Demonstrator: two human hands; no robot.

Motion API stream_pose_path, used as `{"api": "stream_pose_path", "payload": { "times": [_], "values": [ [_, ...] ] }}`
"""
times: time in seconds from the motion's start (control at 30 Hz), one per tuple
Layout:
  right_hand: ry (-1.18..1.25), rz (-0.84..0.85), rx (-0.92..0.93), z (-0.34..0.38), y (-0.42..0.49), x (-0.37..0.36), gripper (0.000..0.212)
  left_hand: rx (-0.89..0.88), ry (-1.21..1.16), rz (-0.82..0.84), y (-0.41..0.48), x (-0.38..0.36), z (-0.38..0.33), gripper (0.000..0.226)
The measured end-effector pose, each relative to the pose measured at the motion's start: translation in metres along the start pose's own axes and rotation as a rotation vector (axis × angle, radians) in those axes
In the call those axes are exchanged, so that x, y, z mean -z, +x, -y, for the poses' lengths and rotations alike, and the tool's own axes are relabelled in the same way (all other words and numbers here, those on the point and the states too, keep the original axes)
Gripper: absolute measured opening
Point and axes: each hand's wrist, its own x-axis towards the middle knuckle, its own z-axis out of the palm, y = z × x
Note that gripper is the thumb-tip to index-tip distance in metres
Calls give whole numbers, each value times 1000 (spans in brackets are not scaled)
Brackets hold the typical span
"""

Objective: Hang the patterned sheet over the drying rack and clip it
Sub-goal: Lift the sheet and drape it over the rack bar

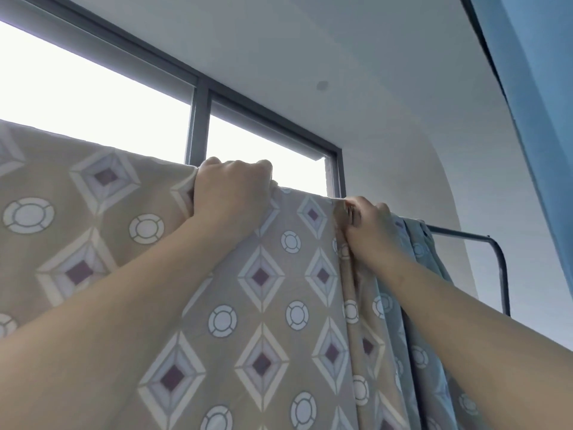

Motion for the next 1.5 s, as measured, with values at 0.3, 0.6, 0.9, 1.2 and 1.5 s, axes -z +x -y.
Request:
{"api": "stream_pose_path", "payload": {
  "times": [0.3,0.6,0.9,1.2,1.5],
  "values": [
    [-5,-117,-216,-23,-2,30,23,-63,0,-199,-6,1,1,22],
    [240,216,-276,-10,-23,4,4,-452,-19,343,-63,-16,-30,61],
    [192,187,-318,-14,-26,2,4,-966,-193,228,-59,-23,-40,14],
    [-141,-71,-70,6,-28,7,40,-578,-483,461,-61,-9,3,24],
    [623,301,-436,33,-20,-8,22,-135,-72,339,-38,-5,-45,55]
  ]
}}
